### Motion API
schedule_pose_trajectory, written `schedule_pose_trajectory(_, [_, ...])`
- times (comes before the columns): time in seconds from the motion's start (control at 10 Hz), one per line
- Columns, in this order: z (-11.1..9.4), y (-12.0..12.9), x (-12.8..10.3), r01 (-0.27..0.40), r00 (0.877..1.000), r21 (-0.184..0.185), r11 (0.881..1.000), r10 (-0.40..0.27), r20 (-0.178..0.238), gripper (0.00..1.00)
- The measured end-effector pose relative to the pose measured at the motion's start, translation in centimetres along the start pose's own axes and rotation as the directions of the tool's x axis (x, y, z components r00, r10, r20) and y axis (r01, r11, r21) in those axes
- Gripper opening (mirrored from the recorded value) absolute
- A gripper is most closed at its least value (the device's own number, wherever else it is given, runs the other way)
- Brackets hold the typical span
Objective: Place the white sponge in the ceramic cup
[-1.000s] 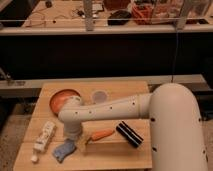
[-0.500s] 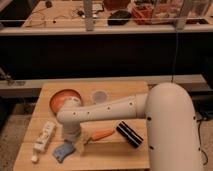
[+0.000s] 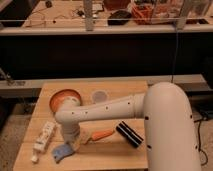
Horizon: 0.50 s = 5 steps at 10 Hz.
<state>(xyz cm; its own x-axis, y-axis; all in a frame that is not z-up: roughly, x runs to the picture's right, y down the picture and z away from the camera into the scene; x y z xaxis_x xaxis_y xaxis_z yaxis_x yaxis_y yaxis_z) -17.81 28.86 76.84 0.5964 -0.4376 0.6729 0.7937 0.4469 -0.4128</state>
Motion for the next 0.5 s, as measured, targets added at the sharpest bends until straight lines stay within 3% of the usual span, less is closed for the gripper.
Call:
schedule_pose_trajectory(0.2, [-0.9,0.0,0.4,-0.001,1.000,0.010,1.000,0.001,-0.014,0.03])
schedule_pose_trajectory(0.5, [-4.0,0.2,1.3,-0.008,0.999,0.028,1.000,0.009,-0.037,0.00])
